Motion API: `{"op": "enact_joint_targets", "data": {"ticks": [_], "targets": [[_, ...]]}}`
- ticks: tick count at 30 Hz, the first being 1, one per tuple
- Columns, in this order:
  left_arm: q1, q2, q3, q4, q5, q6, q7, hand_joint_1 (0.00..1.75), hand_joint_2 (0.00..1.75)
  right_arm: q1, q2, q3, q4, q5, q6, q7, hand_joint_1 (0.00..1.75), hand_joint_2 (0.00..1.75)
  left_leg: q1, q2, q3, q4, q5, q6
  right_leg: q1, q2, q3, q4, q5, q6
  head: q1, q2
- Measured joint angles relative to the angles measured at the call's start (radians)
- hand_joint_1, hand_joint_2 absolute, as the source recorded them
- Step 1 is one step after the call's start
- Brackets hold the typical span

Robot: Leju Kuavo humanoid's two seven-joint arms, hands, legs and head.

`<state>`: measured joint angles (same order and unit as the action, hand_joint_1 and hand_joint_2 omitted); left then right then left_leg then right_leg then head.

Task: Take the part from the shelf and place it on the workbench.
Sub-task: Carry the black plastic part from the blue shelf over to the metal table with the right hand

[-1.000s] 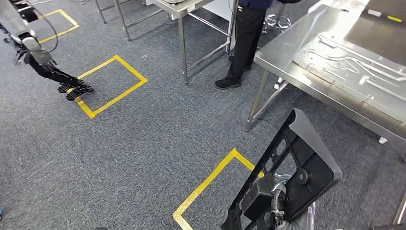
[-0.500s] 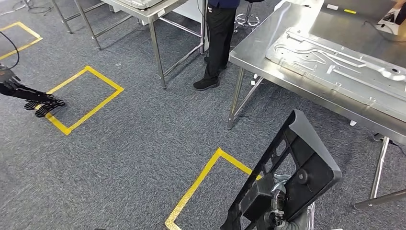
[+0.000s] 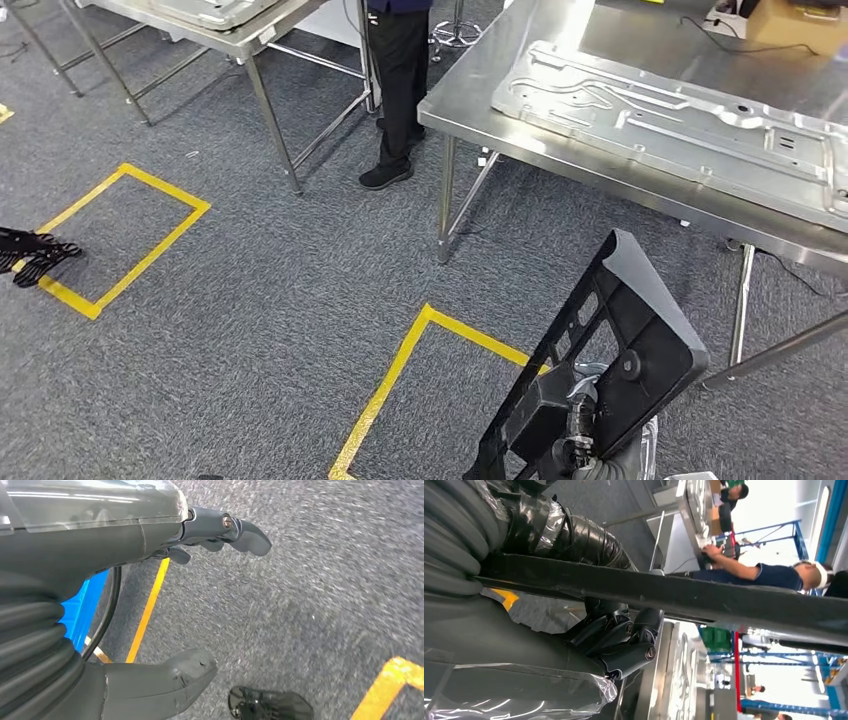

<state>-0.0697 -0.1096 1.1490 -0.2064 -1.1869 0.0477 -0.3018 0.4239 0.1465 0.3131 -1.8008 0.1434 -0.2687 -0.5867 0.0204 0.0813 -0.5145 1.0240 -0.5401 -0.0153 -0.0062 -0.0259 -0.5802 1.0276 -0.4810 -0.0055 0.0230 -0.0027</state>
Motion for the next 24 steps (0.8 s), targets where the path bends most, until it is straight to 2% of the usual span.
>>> {"op": "enact_joint_targets", "data": {"ticks": [2,3,4,5,6,7,8,9,10,11,12,14,16,18,19,20,21,22,24], "targets": [[-0.001,0.000,0.000,0.000,0.000,0.000,-0.001,0.00,1.75,-0.003,0.000,0.001,0.001,0.000,0.000,0.001,1.75,1.75,0.003,-0.043,-0.035,0.080,-0.050,-0.005,-0.005,0.016,0.007,-0.009,0.004,-0.012,-0.001,0.000],[0.001,0.000,0.000,0.000,0.000,0.000,-0.001,0.00,1.75,-0.004,0.000,0.002,0.001,0.000,0.000,0.002,1.75,1.75,0.003,-0.062,-0.068,0.147,-0.081,-0.006,-0.004,0.025,0.007,-0.009,0.004,-0.016,-0.001,0.000],[0.002,0.001,0.000,0.000,0.000,0.000,-0.001,0.00,1.75,-0.004,0.000,0.002,0.002,0.000,0.000,0.003,1.75,1.75,0.002,-0.070,-0.102,0.211,-0.105,-0.007,-0.003,0.036,0.006,-0.007,0.003,-0.018,-0.001,0.000],[0.004,0.001,0.000,0.000,0.000,0.000,-0.001,0.00,1.75,-0.004,0.000,0.002,0.004,0.000,-0.001,0.004,1.75,1.75,0.002,-0.074,-0.126,0.253,-0.111,-0.008,-0.001,0.047,0.006,-0.005,0.001,-0.020,-0.001,0.000],[0.006,0.001,0.000,0.000,0.000,0.000,-0.001,0.00,1.75,-0.004,0.000,0.002,0.005,0.000,-0.001,0.004,1.75,1.75,0.002,-0.075,-0.135,0.260,-0.097,-0.007,0.000,0.059,0.007,-0.003,0.000,-0.020,-0.001,0.000],[0.007,0.001,0.000,0.000,0.000,-0.001,0.000,0.00,1.75,-0.004,0.000,0.002,0.007,0.000,-0.001,0.004,1.75,1.75,0.002,-0.078,-0.124,0.225,-0.064,-0.005,0.001,0.071,0.008,0.000,-0.002,-0.020,-0.001,0.000],[0.008,0.001,0.000,0.000,0.000,-0.001,0.000,0.00,1.75,-0.004,0.000,0.002,0.008,0.000,-0.001,0.004,1.75,1.75,0.002,-0.088,-0.100,0.160,-0.022,-0.001,0.001,0.083,0.010,0.003,-0.004,-0.018,-0.001,0.000],[0.008,0.002,0.000,0.000,0.000,-0.001,-0.001,0.00,1.75,-0.004,0.000,0.002,0.009,0.000,-0.001,0.004,1.75,1.75,0.001,-0.110,-0.074,0.096,0.008,0.003,0.002,0.093,0.009,0.006,-0.007,-0.016,-0.001,0.000],[0.008,0.002,0.000,0.000,0.000,-0.001,-0.001,0.00,1.75,-0.005,0.000,0.002,0.009,0.000,-0.001,0.005,1.75,1.75,0.001,-0.129,-0.053,0.044,0.027,0.008,0.002,0.103,0.007,0.010,-0.008,-0.012,-0.001,0.000],[0.007,0.002,0.000,0.000,0.000,-0.001,-0.001,0.00,1.75,-0.005,0.000,0.002,0.009,0.000,-0.001,0.005,1.75,1.75,0.000,-0.145,-0.042,0.016,0.034,0.011,0.001,0.112,0.003,0.013,-0.009,-0.007,-0.001,0.000],[0.007,0.002,0.000,0.000,0.000,-0.001,-0.001,0.00,1.75,-0.005,0.000,0.002,0.010,0.000,-0.001,0.005,1.75,1.75,-0.002,-0.150,-0.039,0.009,0.030,0.015,-0.001,0.121,0.000,0.013,-0.008,-0.001,-0.001,0.000],[0.006,0.001,0.000,0.000,0.000,-0.001,-0.001,0.00,1.75,-0.004,0.000,0.003,0.010,0.000,-0.002,0.005,1.75,1.75,-0.001,-0.132,-0.034,0.001,0.035,0.025,-0.002,0.132,-0.004,0.012,-0.005,0.010,-0.001,0.000],[0.005,0.000,0.000,0.000,-0.001,-0.002,-0.001,0.00,1.75,-0.004,-0.001,0.003,0.010,0.000,-0.003,0.006,1.75,1.75,0.005,-0.111,-0.029,-0.009,0.040,0.037,0.001,0.099,-0.018,0.044,-0.027,0.020,0.001,0.000],[0.007,-0.001,0.000,0.000,-0.001,-0.002,-0.001,0.00,1.75,-0.006,-0.001,0.003,0.010,0.000,-0.005,0.007,1.75,1.75,0.006,-0.088,-0.026,-0.014,0.040,0.045,0.000,0.051,-0.069,0.149,-0.084,0.027,0.002,0.000],[0.008,-0.001,0.000,0.000,-0.001,-0.002,-0.001,0.00,1.75,-0.006,-0.001,0.003,0.010,0.000,-0.005,0.009,1.75,1.75,0.005,-0.076,-0.026,-0.014,0.039,0.046,-0.003,0.040,-0.104,0.214,-0.112,0.031,0.002,0.000],[0.009,-0.001,0.001,0.000,-0.001,-0.002,0.000,0.00,1.75,-0.006,-0.002,0.003,0.010,0.000,-0.006,0.010,1.75,1.75,0.004,-0.064,-0.025,-0.013,0.037,0.046,-0.006,0.035,-0.131,0.265,-0.128,0.034,0.002,0.000],[0.009,-0.001,0.001,0.000,-0.001,-0.002,0.000,0.00,1.75,-0.006,-0.002,0.003,0.010,0.000,-0.007,0.012,1.75,1.75,0.004,-0.052,-0.024,-0.013,0.035,0.045,-0.008,0.031,-0.143,0.285,-0.125,0.036,0.002,0.000],[0.009,-0.001,0.001,0.000,-0.001,-0.002,0.000,0.00,1.75,-0.006,-0.002,0.003,0.010,0.000,-0.008,0.014,1.75,1.75,0.005,-0.042,-0.021,-0.013,0.032,0.044,-0.010,0.028,-0.135,0.268,-0.103,0.037,0.002,0.000],[0.007,-0.001,0.001,0.000,-0.001,-0.003,0.000,0.00,1.75,-0.006,-0.003,0.003,0.010,0.000,-0.008,0.015,1.75,1.75,0.005,-0.028,-0.011,-0.013,0.025,0.037,-0.011,0.011,-0.069,0.142,-0.036,0.034,0.002,0.000]]}}
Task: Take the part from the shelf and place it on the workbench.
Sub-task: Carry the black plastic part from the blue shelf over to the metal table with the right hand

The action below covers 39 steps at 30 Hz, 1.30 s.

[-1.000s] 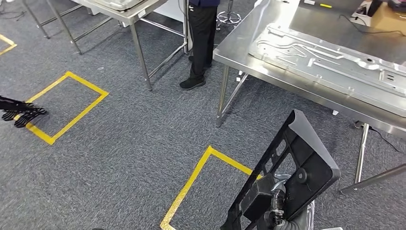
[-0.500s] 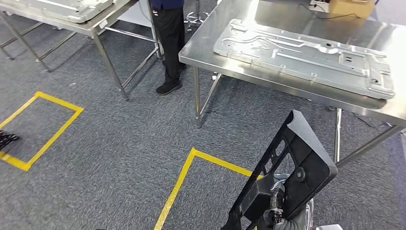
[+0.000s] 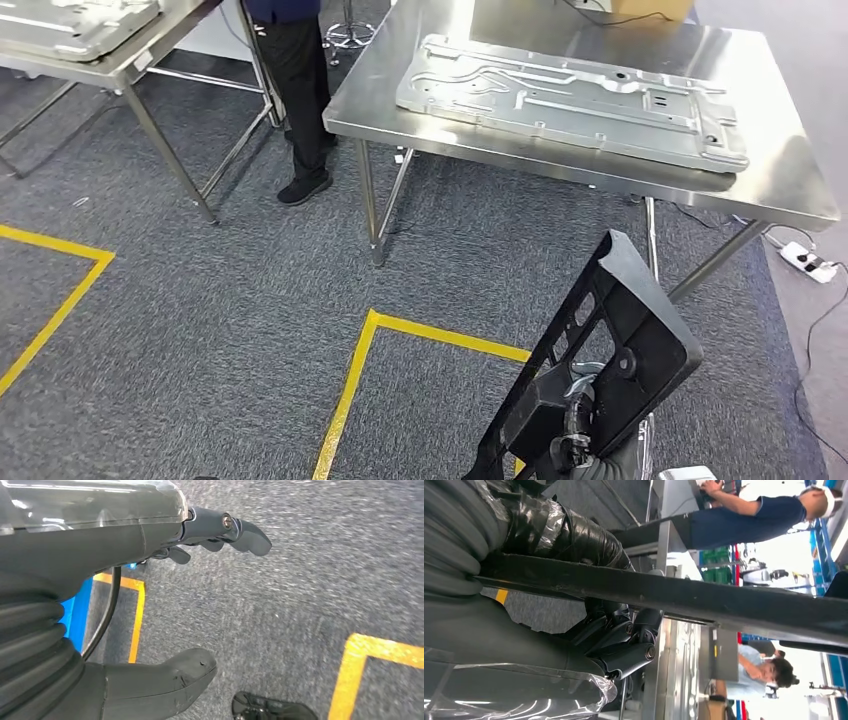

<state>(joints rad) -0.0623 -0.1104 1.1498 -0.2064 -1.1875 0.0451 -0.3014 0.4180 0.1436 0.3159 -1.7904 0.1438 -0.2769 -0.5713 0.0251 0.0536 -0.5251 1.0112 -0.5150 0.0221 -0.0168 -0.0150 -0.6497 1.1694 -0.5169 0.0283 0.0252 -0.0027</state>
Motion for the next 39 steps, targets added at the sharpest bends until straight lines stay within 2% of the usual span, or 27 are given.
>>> {"op": "enact_joint_targets", "data": {"ticks": [2,4,5,7,9,10,11,12,13,14,16,17,19,21,22,24,26,27,28,29,31,32,33,34,36,37,39], "targets": [[-0.002,0.000,0.000,0.000,0.000,0.000,0.000,0.00,1.75,0.000,0.000,0.000,0.000,0.002,-0.004,0.002,1.75,1.75,-0.003,0.009,0.006,0.001,-0.008,-0.011,0.006,-0.018,0.057,-0.109,0.034,-0.008,0.000,0.000],[-0.005,0.000,0.000,0.000,0.000,0.000,0.001,0.00,1.75,0.001,0.000,0.000,0.000,0.006,-0.014,0.006,1.75,1.75,-0.006,0.016,0.011,-0.001,-0.012,-0.023,0.014,-0.019,0.067,-0.131,0.032,-0.017,0.000,0.000],[-0.007,0.000,0.000,0.000,-0.001,0.000,0.001,0.00,1.75,0.002,0.000,0.000,0.000,0.010,-0.021,0.009,1.75,1.75,-0.005,0.019,0.015,-0.003,-0.014,-0.028,0.013,-0.014,0.069,-0.135,0.032,-0.023,-0.001,0.000],[-0.009,0.000,0.000,0.000,-0.002,0.000,0.002,0.00,1.75,0.001,0.000,0.000,0.000,0.016,-0.028,0.012,1.75,1.75,-0.002,0.003,0.013,0.017,-0.033,-0.038,0.008,-0.008,0.076,-0.146,0.036,-0.036,-0.001,0.000],[-0.007,0.000,0.000,0.000,-0.003,0.000,0.002,0.00,1.75,0.000,0.001,0.000,0.000,0.018,-0.030,0.013,1.75,1.75,0.000,-0.030,-0.031,0.112,-0.087,-0.042,0.006,-0.004,0.082,-0.152,0.037,-0.046,-0.001,0.000],[-0.006,0.001,0.000,0.000,-0.003,0.000,0.002,0.00,1.75,0.000,0.000,0.000,0.000,0.018,-0.031,0.014,1.75,1.75,-0.001,-0.041,-0.067,0.182,-0.117,-0.043,0.008,-0.002,0.083,-0.152,0.035,-0.051,-0.002,0.000],[-0.004,0.001,0.000,0.000,-0.003,0.000,0.003,0.00,1.75,0.000,0.000,0.000,0.001,0.018,-0.032,0.015,1.75,1.75,-0.001,-0.045,-0.100,0.241,-0.135,-0.043,0.010,0.002,0.084,-0.151,0.033,-0.053,-0.002,0.000],[-0.002,0.002,0.000,0.000,-0.003,0.000,0.004,0.00,1.75,0.000,0.000,0.000,0.002,0.018,-0.033,0.016,1.75,1.75,-0.002,-0.046,-0.122,0.274,-0.135,-0.042,0.012,0.007,0.085,-0.149,0.031,-0.055,-0.002,0.000],[0.000,0.002,0.000,0.000,-0.004,0.000,0.004,0.00,1.75,-0.001,0.000,0.000,0.004,0.017,-0.035,0.017,1.75,1.75,-0.003,-0.046,-0.127,0.269,-0.113,-0.039,0.014,0.012,0.087,-0.148,0.029,-0.056,-0.002,0.000],[0.001,0.002,0.000,0.000,-0.005,0.001,0.004,0.00,1.75,-0.001,0.000,0.001,0.006,0.015,-0.038,0.017,1.75,1.75,-0.003,-0.047,-0.113,0.225,-0.075,-0.035,0.016,0.016,0.091,-0.146,0.026,-0.056,-0.002,0.000],[0.000,0.004,0.000,0.000,-0.007,0.002,0.002,0.00,1.75,-0.002,0.000,0.002,0.008,0.012,-0.044,0.017,1.75,1.75,-0.008,-0.049,-0.064,0.096,-0.002,-0.021,0.021,0.021,0.098,-0.143,0.018,-0.053,-0.002,0.000],[-0.001,0.005,0.000,0.000,-0.008,0.002,0.000,0.00,1.75,-0.003,0.000,0.002,0.009,0.008,-0.046,0.017,1.75,1.75,-0.011,-0.050,-0.044,0.049,0.016,-0.016,0.023,0.023,0.099,-0.142,0.016,-0.049,-0.002,0.000],[-0.003,0.008,0.000,0.000,-0.011,0.003,-0.001,0.00,1.75,-0.006,0.000,0.003,0.009,-0.004,-0.043,0.019,1.75,1.75,-0.017,-0.049,-0.032,0.020,0.017,-0.010,0.024,0.027,0.096,-0.140,0.016,-0.040,-0.002,0.000],[-0.003,0.008,0.000,0.000,-0.012,0.003,-0.002,0.00,1.75,-0.007,-0.001,0.004,0.010,-0.017,-0.038,0.021,1.75,1.75,-0.014,-0.044,-0.029,0.008,0.022,-0.003,0.023,0.031,0.094,-0.138,0.014,-0.029,-0.002,0.000],[-0.003,0.008,0.000,0.000,-0.013,0.002,-0.002,0.00,1.75,-0.007,-0.001,0.004,0.010,-0.020,-0.035,0.021,1.75,1.75,-0.011,-0.040,-0.026,0.002,0.025,0.003,0.022,0.031,0.088,-0.124,0.003,-0.024,-0.002,0.000],[-0.003,0.007,0.000,0.000,-0.013,0.002,-0.002,0.00,1.75,-0.009,-0.003,0.004,0.011,-0.022,-0.032,0.022,1.75,1.75,-0.007,-0.027,-0.023,-0.006,0.029,0.014,0.018,0.028,0.047,-0.038,-0.047,-0.014,-0.001,0.000],[-0.004,0.007,0.000,0.000,-0.014,0.002,-0.002,0.00,1.75,-0.011,-0.005,0.004,0.014,-0.024,-0.032,0.022,1.75,1.75,-0.006,-0.012,-0.023,-0.006,0.027,0.018,0.010,0.026,-0.020,0.089,-0.099,-0.004,-0.001,0.000],[-0.004,0.007,0.001,0.000,-0.014,0.002,-0.002,0.00,1.75,-0.011,-0.006,0.004,0.016,-0.024,-0.032,0.022,1.75,1.75,-0.006,-0.004,-0.022,-0.006,0.026,0.018,0.006,0.024,-0.042,0.127,-0.104,0.001,-0.001,0.000],[-0.004,0.007,0.001,0.000,-0.014,0.002,-0.002,0.00,1.75,-0.011,-0.007,0.004,0.017,-0.024,-0.032,0.022,1.75,1.75,-0.006,0.004,-0.020,-0.006,0.024,0.017,0.002,0.021,-0.046,0.128,-0.090,0.005,-0.001,0.000],[-0.004,0.007,0.001,0.000,-0.014,0.002,-0.002,0.00,1.75,-0.010,-0.008,0.004,0.017,-0.024,-0.032,0.022,1.75,1.75,-0.006,0.012,-0.017,-0.005,0.021,0.014,-0.001,0.013,-0.029,0.088,-0.058,0.007,-0.001,0.000],[-0.004,0.007,0.001,0.000,-0.014,0.002,-0.002,0.00,1.75,-0.012,-0.008,0.004,0.017,-0.024,-0.032,0.022,1.75,1.75,-0.007,0.028,-0.008,-0.003,0.013,0.005,-0.001,-0.034,0.037,-0.049,0.010,0.005,-0.001,0.000],[-0.004,0.008,0.001,0.000,-0.014,0.002,-0.002,0.00,1.75,-0.013,-0.008,0.004,0.018,-0.024,-0.032,0.022,1.75,1.75,-0.010,0.035,-0.004,-0.001,0.009,-0.002,0.002,-0.055,0.062,-0.102,0.029,0.000,-0.001,0.000],[-0.004,0.008,0.001,0.000,-0.014,0.002,-0.002,0.00,1.75,-0.014,-0.008,0.004,0.018,-0.024,-0.032,0.022,1.75,1.75,-0.012,0.044,-0.001,0.000,0.005,-0.008,0.007,-0.069,0.074,-0.131,0.036,-0.006,-0.001,0.000],[-0.004,0.008,0.001,0.000,-0.014,0.002,-0.002,0.00,1.75,-0.015,-0.008,0.004,0.018,-0.024,-0.032,0.022,1.75,1.75,-0.014,0.053,0.002,-0.001,0.003,-0.013,0.011,-0.068,0.073,-0.136,0.032,-0.011,-0.001,0.000],[-0.007,0.008,0.001,0.000,-0.014,0.002,-0.001,0.00,1.75,-0.013,-0.008,0.005,0.018,-0.024,-0.033,0.022,1.75,1.75,-0.012,0.066,0.009,-0.002,-0.003,-0.024,0.010,-0.040,0.071,-0.141,0.037,-0.023,-0.001,0.000],[-0.008,0.007,0.001,0.000,-0.014,0.002,-0.001,0.00,1.75,-0.013,-0.008,0.005,0.017,-0.024,-0.034,0.022,1.75,1.75,-0.010,0.052,0.007,0.009,-0.015,-0.029,0.008,-0.028,0.072,-0.145,0.040,-0.030,-0.001,0.000],[-0.008,0.007,0.001,0.000,-0.015,0.002,-0.001,0.00,1.75,-0.015,-0.008,0.008,0.017,-0.024,-0.035,0.022,1.75,1.75,-0.004,-0.003,-0.023,0.085,-0.068,-0.035,0.003,-0.005,0.074,-0.151,0.046,-0.044,-0.002,0.000]]}}
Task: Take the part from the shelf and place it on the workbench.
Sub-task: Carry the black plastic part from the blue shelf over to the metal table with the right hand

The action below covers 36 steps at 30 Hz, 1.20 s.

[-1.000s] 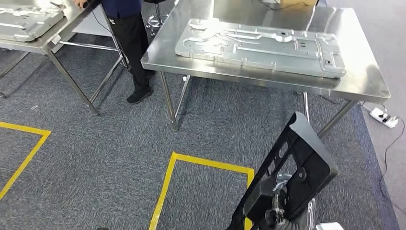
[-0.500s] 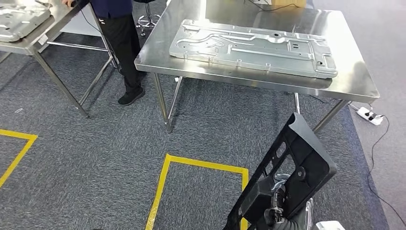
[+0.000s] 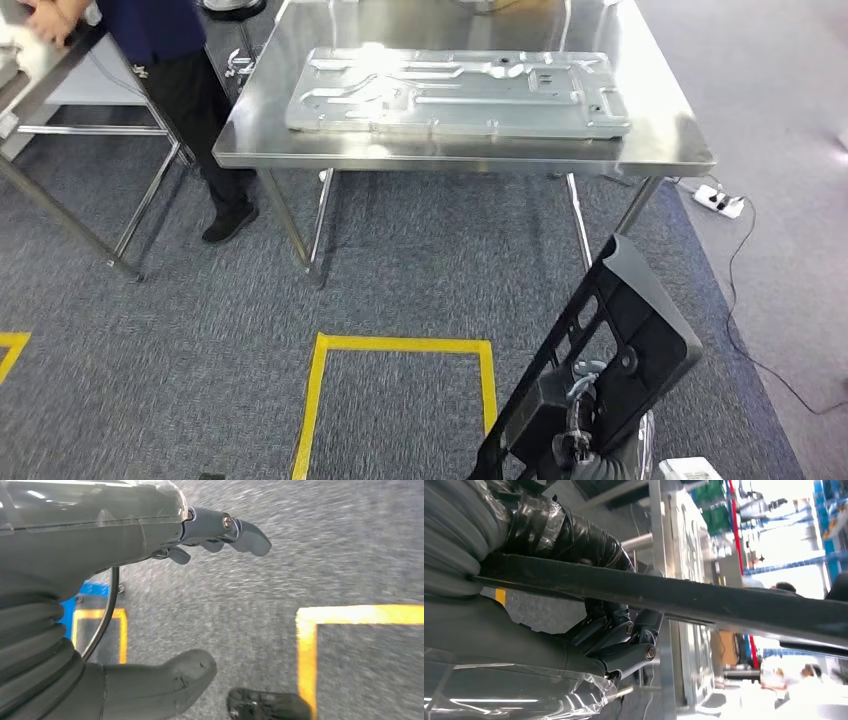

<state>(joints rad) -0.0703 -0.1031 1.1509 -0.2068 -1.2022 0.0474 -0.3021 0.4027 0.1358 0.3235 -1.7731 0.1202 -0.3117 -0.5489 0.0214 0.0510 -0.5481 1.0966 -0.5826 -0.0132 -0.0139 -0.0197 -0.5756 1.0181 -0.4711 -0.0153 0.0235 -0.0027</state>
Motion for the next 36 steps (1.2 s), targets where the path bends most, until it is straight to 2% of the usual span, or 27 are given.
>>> {"op": "enact_joint_targets", "data": {"ticks": [1,2,3,4,5,7,8,9,12,14,15,17,18,19,20,22,23,24,25,27,29,30,32,33,34,35,36], "targets": [[0.002,0.001,0.000,0.000,0.000,0.000,0.000,0.00,1.75,-0.001,0.000,0.001,0.000,0.000,-0.001,0.000,1.75,1.75,0.000,-0.025,-0.029,0.065,-0.034,-0.001,0.001,0.010,-0.001,0.000,0.001,-0.004,0.000,0.000],[0.004,0.001,0.001,0.000,0.000,0.000,0.000,0.00,1.75,-0.002,0.000,0.002,0.000,0.001,-0.002,0.001,1.75,1.75,0.001,-0.037,-0.061,0.131,-0.061,-0.002,0.002,0.021,-0.002,0.001,0.001,-0.007,0.000,0.000],[0.006,0.002,0.002,0.000,0.000,0.000,0.001,0.00,1.75,-0.002,0.000,0.003,0.001,0.003,-0.005,0.001,1.75,1.75,0.000,-0.043,-0.086,0.178,-0.072,-0.003,0.003,0.031,-0.002,0.002,0.000,-0.008,0.000,0.000],[0.007,0.002,0.003,0.000,0.000,0.000,0.001,0.00,1.75,-0.001,0.000,0.003,0.002,0.006,-0.009,0.003,1.75,1.75,0.000,-0.045,-0.098,0.193,-0.063,-0.003,0.004,0.040,-0.001,0.004,-0.001,-0.008,0.000,0.000],[0.007,0.002,0.004,0.000,-0.001,0.000,0.001,0.00,1.75,-0.001,0.000,0.003,0.002,0.009,-0.015,0.004,1.75,1.75,0.000,-0.045,-0.091,0.168,-0.034,-0.001,0.004,0.048,0.000,0.006,-0.002,-0.008,0.000,0.000],[0.006,0.003,0.004,0.000,-0.002,0.000,0.001,0.00,1.75,-0.001,0.000,0.003,0.003,0.016,-0.024,0.007,1.75,1.75,0.000,-0.051,-0.042,0.042,0.040,0.004,0.005,0.060,0.003,0.012,-0.007,-0.004,0.000,0.000],[0.005,0.003,0.004,0.000,-0.002,-0.001,0.001,0.00,1.75,-0.001,0.000,0.003,0.003,0.020,-0.029,0.008,1.75,1.75,-0.002,-0.055,-0.019,-0.015,0.065,0.009,0.007,0.064,0.003,0.016,-0.010,0.001,0.000,0.000],[0.004,0.003,0.004,0.000,-0.002,-0.001,0.001,0.00,1.75,-0.001,0.000,0.003,0.003,0.025,-0.035,0.009,1.75,1.75,-0.004,-0.059,-0.005,-0.050,0.076,0.013,0.008,0.067,0.001,0.018,-0.011,0.005,0.000,0.000],[0.004,0.003,0.005,0.000,-0.005,-0.002,0.002,0.00,1.75,0.000,0.000,0.003,0.000,0.063,-0.081,0.034,1.75,1.75,-0.007,-0.059,-0.001,-0.069,0.081,0.028,0.008,0.071,-0.002,0.019,-0.010,0.021,0.000,0.000],[0.003,0.002,0.006,0.000,-0.008,-0.005,0.005,0.00,1.75,-0.001,0.001,0.001,-0.005,0.131,-0.147,0.085,1.75,1.75,-0.003,-0.054,0.000,-0.077,0.088,0.042,0.008,0.058,-0.012,0.046,-0.032,0.031,0.001,0.000],[0.003,0.002,0.006,0.000,-0.012,-0.007,0.007,0.00,1.75,-0.003,0.002,-0.002,-0.008,0.179,-0.188,0.117,1.75,1.75,-0.001,-0.051,0.001,-0.080,0.090,0.048,0.007,0.048,-0.030,0.087,-0.058,0.036,0.001,0.000],[0.005,0.003,0.006,0.000,-0.022,-0.013,0.011,0.00,1.75,-0.010,0.006,-0.017,-0.014,0.311,-0.281,0.185,1.75,1.75,-0.002,-0.044,-0.001,-0.080,0.091,0.053,0.004,0.032,-0.087,0.211,-0.122,0.045,0.001,0.000],[0.006,0.003,0.006,0.000,-0.029,-0.015,0.013,0.00,1.75,-0.017,0.011,-0.031,-0.017,0.386,-0.323,0.216,1.75,1.75,-0.003,-0.041,-0.002,-0.080,0.091,0.054,0.002,0.030,-0.112,0.263,-0.141,0.048,0.001,0.000],[0.007,0.004,0.006,0.000,-0.036,-0.017,0.015,0.00,1.75,-0.028,0.016,-0.051,-0.019,0.464,-0.355,0.244,1.75,1.75,-0.003,-0.038,-0.001,-0.080,0.090,0.054,0.001,0.029,-0.122,0.285,-0.140,0.050,0.001,0.000],[0.006,0.004,0.006,0.000,-0.043,-0.019,0.017,0.00,1.75,-0.044,0.020,-0.075,-0.022,0.534,-0.373,0.265,1.75,1.75,-0.003,-0.035,0.000,-0.079,0.090,0.053,0.000,0.028,-0.114,0.269,-0.119,0.050,0.001,0.000],[0.003,0.005,0.003,0.000,-0.056,-0.021,0.018,0.00,1.75,-0.088,0.026,-0.131,-0.026,0.628,-0.383,0.289,1.75,1.75,-0.003,-0.031,0.004,-0.079,0.088,0.050,0.000,0.021,-0.053,0.144,-0.051,0.045,0.001,0.000],[0.000,0.005,0.002,0.000,-0.060,-0.023,0.019,0.00,1.75,-0.111,0.028,-0.156,-0.026,0.651,-0.385,0.296,1.75,1.75,-0.005,-0.029,0.004,-0.078,0.087,0.047,0.003,0.017,-0.022,0.079,-0.028,0.040,0.001,0.000],[-0.002,0.005,0.001,0.000,-0.064,-0.024,0.019,0.00,1.75,-0.129,0.029,-0.176,-0.026,0.666,-0.386,0.301,1.75,1.75,-0.006,-0.029,0.004,-0.077,0.086,0.043,0.006,0.015,-0.001,0.034,-0.015,0.036,0.001,0.000],[-0.004,0.005,-0.001,0.000,-0.066,-0.025,0.019,0.00,1.75,-0.143,0.030,-0.191,-0.026,0.684,-0.387,0.305,1.75,1.75,-0.008,-0.028,0.003,-0.077,0.086,0.037,0.009,0.014,0.007,0.014,-0.013,0.031,0.001,0.000],[-0.005,0.006,-0.003,0.000,-0.076,-0.028,0.020,0.00,1.75,-0.166,0.035,-0.210,-0.025,0.753,-0.388,0.318,1.75,1.75,-0.009,-0.026,0.002,-0.079,0.087,0.025,0.010,0.018,0.005,0.009,-0.011,0.022,0.001,0.000],[-0.008,0.007,-0.005,0.000,-0.088,-0.031,0.023,0.00,1.75,-0.204,0.036,-0.219,-0.017,0.845,-0.383,0.357,1.75,1.75,-0.008,-0.030,-0.006,-0.060,0.071,0.015,0.005,0.021,0.005,0.001,-0.004,0.009,0.001,0.000],[-0.010,0.008,-0.006,0.000,-0.094,-0.033,0.025,0.00,1.75,-0.230,0.034,-0.220,-0.006,0.883,-0.375,0.387,1.75,1.75,-0.007,-0.034,-0.022,-0.024,0.048,0.012,0.003,0.022,0.006,-0.003,-0.001,0.003,0.000,0.000],[-0.015,0.012,-0.010,0.000,-0.107,-0.035,0.034,0.00,1.75,-0.288,0.028,-0.219,0.027,0.938,-0.347,0.453,1.75,1.75,-0.006,-0.042,-0.079,0.095,-0.011,0.008,0.004,0.023,0.004,-0.003,0.001,-0.005,0.000,0.000],[-0.018,0.014,-0.014,0.000,-0.113,-0.037,0.039,0.00,1.75,-0.317,0.023,-0.217,0.050,0.955,-0.327,0.487,1.75,1.75,-0.006,-0.043,-0.109,0.154,-0.030,0.007,0.005,0.024,0.003,-0.002,0.001,-0.006,0.000,0.000],[-0.021,0.015,-0.018,0.000,-0.119,-0.039,0.045,0.00,1.75,-0.346,0.017,-0.214,0.074,0.964,-0.306,0.518,1.75,1.75,-0.006,-0.044,-0.127,0.186,-0.033,0.006,0.006,0.025,0.001,0.000,0.001,-0.006,0.000,0.000],[-0.024,0.016,-0.023,0.000,-0.124,-0.041,0.050,0.00,1.75,-0.374,0.011,-0.209,0.099,0.968,-0.282,0.547,1.75,1.75,-0.006,-0.044,-0.130,0.185,-0.018,0.006,0.006,0.026,0.000,0.003,0.001,-0.007,0.000,0.000],[-0.028,0.017,-0.027,0.000,-0.128,-0.044,0.054,0.00,1.75,-0.399,0.005,-0.203,0.123,0.968,-0.257,0.573,1.75,1.75,-0.006,-0.044,-0.115,0.148,0.013,0.007,0.006,0.028,-0.001,0.007,0.000,-0.006,0.000,0.000]]}}
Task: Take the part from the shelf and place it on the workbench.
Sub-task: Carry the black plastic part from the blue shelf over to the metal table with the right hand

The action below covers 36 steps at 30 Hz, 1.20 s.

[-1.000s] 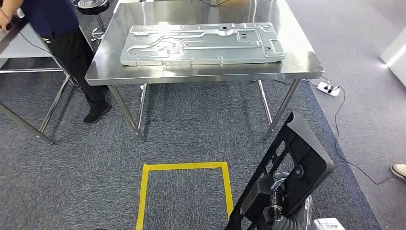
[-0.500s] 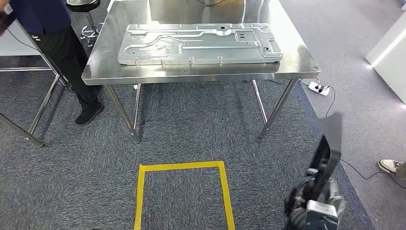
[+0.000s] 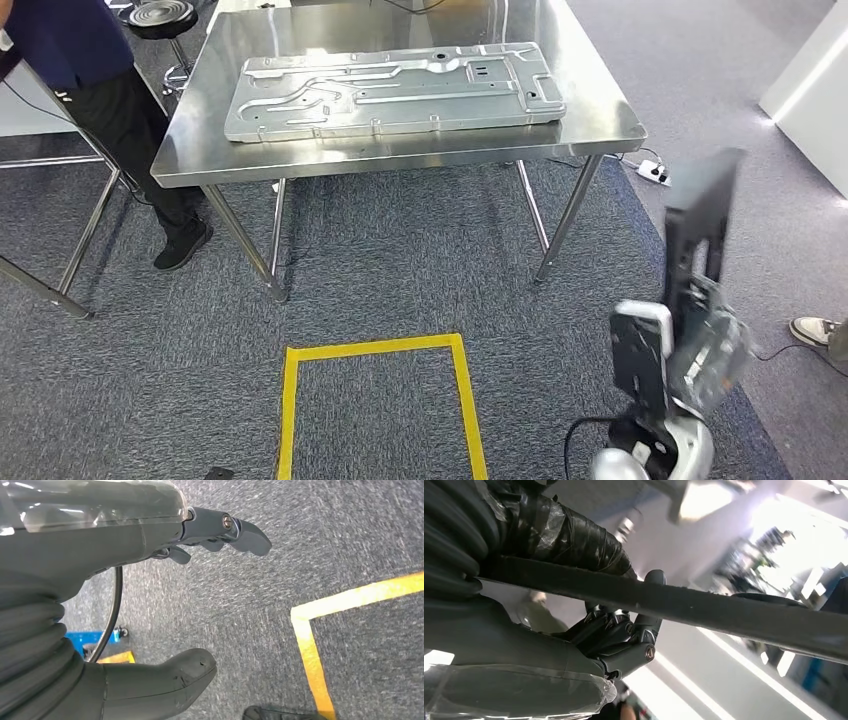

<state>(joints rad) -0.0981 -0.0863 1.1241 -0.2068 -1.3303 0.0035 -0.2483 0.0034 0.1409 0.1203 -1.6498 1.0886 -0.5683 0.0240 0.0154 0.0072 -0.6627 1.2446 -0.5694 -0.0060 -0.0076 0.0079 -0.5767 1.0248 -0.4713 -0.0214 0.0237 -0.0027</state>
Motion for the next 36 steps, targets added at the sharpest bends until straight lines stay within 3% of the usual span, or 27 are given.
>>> {"op": "enact_joint_targets", "data": {"ticks": [2,4,7,9,12,13,14,15,17,18,19,22,24,27,28,29,30,33,34,36], "targets": [[-0.010,0.002,-0.006,0.000,-0.008,-0.005,0.008,0.00,1.75,-0.054,-0.013,0.016,0.048,-0.008,0.054,0.048,1.75,1.75,-0.001,-0.001,0.055,-0.124,0.063,0.005,0.001,0.001,-0.003,0.007,-0.002,0.004,0.000,0.000],[-0.021,0.005,-0.012,0.000,-0.015,-0.009,0.015,0.00,1.75,-0.118,-0.029,0.035,0.099,-0.020,0.110,0.090,1.75,1.75,-0.005,-0.002,0.085,-0.200,0.086,0.013,0.004,0.003,-0.012,0.014,-0.002,0.012,0.000,0.000],[-0.030,0.006,-0.027,0.000,-0.023,-0.013,0.024,0.00,1.75,-0.201,-0.058,0.067,0.177,-0.028,0.194,0.146,1.75,1.75,-0.004,-0.003,0.083,-0.214,0.091,0.028,0.005,0.004,-0.021,0.016,0.002,0.027,0.000,0.000],[-0.034,0.006,-0.032,0.000,-0.025,-0.017,0.029,0.00,1.75,-0.256,-0.076,0.090,0.229,-0.017,0.263,0.186,1.75,1.75,0.000,-0.002,0.084,-0.222,0.099,0.039,0.003,0.001,-0.036,0.050,-0.021,0.038,0.001,0.000],[-0.044,0.007,-0.041,0.000,-0.025,-0.024,0.034,0.00,1.75,-0.354,-0.104,0.140,0.322,0.021,0.400,0.241,1.75,1.75,0.001,0.003,0.082,-0.223,0.102,0.045,-0.004,-0.003,-0.118,0.219,-0.101,0.050,0.001,0.000],[-0.046,0.008,-0.045,0.000,-0.025,-0.025,0.035,0.00,1.75,-0.380,-0.111,0.159,0.348,0.032,0.444,0.253,1.75,1.75,0.001,0.003,0.082,-0.223,0.102,0.045,-0.005,-0.004,-0.140,0.263,-0.110,0.052,0.001,0.000],[-0.047,0.008,-0.048,0.000,-0.025,-0.026,0.036,0.00,1.75,-0.400,-0.118,0.180,0.372,0.041,0.481,0.262,1.75,1.75,0.001,0.003,0.083,-0.223,0.102,0.045,-0.007,-0.004,-0.146,0.272,-0.099,0.052,0.001,0.000],[-0.047,0.009,-0.051,0.000,-0.025,-0.026,0.036,0.00,1.75,-0.416,-0.124,0.201,0.392,0.046,0.506,0.268,1.75,1.75,0.002,0.002,0.085,-0.222,0.101,0.044,-0.008,-0.005,-0.136,0.245,-0.072,0.052,0.001,0.000],[-0.048,0.009,-0.053,0.000,-0.024,-0.027,0.037,0.00,1.75,-0.445,-0.132,0.237,0.421,0.051,0.526,0.274,1.75,1.75,0.001,0.001,0.089,-0.221,0.096,0.039,-0.008,-0.008,-0.082,0.124,-0.002,0.048,0.001,0.000],[-0.048,0.010,-0.053,0.000,-0.024,-0.027,0.037,0.00,1.75,-0.457,-0.134,0.250,0.431,0.052,0.529,0.275,1.75,1.75,-0.001,0.001,0.088,-0.219,0.094,0.035,-0.006,-0.009,-0.059,0.069,0.016,0.044,0.001,0.000],[-0.049,0.010,-0.054,0.000,-0.024,-0.027,0.037,0.00,1.75,-0.467,-0.136,0.261,0.441,0.053,0.531,0.275,1.75,1.75,-0.002,0.000,0.086,-0.219,0.094,0.030,-0.004,-0.009,-0.045,0.035,0.023,0.040,0.000,0.000],[-0.049,0.012,-0.054,0.000,-0.023,-0.027,0.037,0.00,1.75,-0.482,-0.141,0.281,0.461,0.056,0.532,0.276,1.75,1.75,-0.002,0.000,0.080,-0.219,0.092,0.014,0.000,-0.008,-0.041,0.014,0.017,0.025,0.000,0.000],[-0.049,0.012,-0.054,0.000,-0.023,-0.027,0.037,0.00,1.75,-0.489,-0.144,0.286,0.468,0.057,0.531,0.277,1.75,1.75,0.000,0.000,0.067,-0.186,0.068,0.005,-0.004,-0.008,-0.037,0.008,0.019,0.011,0.000,0.000],[-0.049,0.015,-0.054,0.000,-0.023,-0.027,0.037,0.00,1.75,-0.499,-0.144,0.294,0.476,0.057,0.531,0.277,1.75,1.75,0.001,-0.001,-0.020,-0.004,-0.016,-0.001,-0.001,-0.006,-0.034,0.005,0.018,-0.002,0.000,0.000],[-0.049,0.016,-0.054,0.000,-0.023,-0.027,0.037,0.00,1.75,-0.499,-0.144,0.296,0.480,0.057,0.532,0.277,1.75,1.75,0.001,-0.002,-0.049,0.048,-0.029,-0.002,0.001,-0.006,-0.033,0.006,0.017,-0.004,0.000,0.000],[-0.048,0.016,-0.054,0.000,-0.023,-0.027,0.038,0.00,1.75,-0.499,-0.144,0.298,0.484,0.057,0.537,0.277,1.75,1.75,0.001,-0.002,-0.063,0.068,-0.023,-0.002,0.002,-0.005,-0.032,0.007,0.016,-0.004,0.000,0.000],[-0.047,0.016,-0.054,0.000,-0.022,-0.027,0.038,0.00,1.75,-0.501,-0.145,0.302,0.489,0.058,0.546,0.277,1.75,1.75,0.001,-0.002,-0.058,0.047,0.003,0.000,0.004,-0.004,-0.031,0.008,0.014,-0.005,0.000,0.000],[-0.048,0.020,-0.054,0.000,-0.017,-0.028,0.038,0.00,1.75,-0.514,-0.145,0.324,0.502,0.067,0.567,0.281,1.75,1.75,-0.003,-0.003,0.023,-0.142,0.102,0.014,0.008,0.000,-0.030,0.015,0.009,0.000,0.000,0.000],[-0.048,0.021,-0.054,0.000,-0.015,-0.028,0.038,0.00,1.75,-0.518,-0.145,0.334,0.506,0.076,0.561,0.282,1.75,1.75,-0.005,-0.004,0.041,-0.183,0.113,0.018,0.009,0.001,-0.032,0.016,0.008,0.003,0.000,0.000],[-0.048,0.022,-0.054,0.000,-0.012,-0.027,0.036,0.00,1.75,-0.520,-0.145,0.357,0.509,0.107,0.520,0.285,1.75,1.75,-0.010,-0.005,0.051,-0.207,0.112,0.023,0.010,0.001,-0.036,0.017,0.009,0.013,0.000,0.000]]}}
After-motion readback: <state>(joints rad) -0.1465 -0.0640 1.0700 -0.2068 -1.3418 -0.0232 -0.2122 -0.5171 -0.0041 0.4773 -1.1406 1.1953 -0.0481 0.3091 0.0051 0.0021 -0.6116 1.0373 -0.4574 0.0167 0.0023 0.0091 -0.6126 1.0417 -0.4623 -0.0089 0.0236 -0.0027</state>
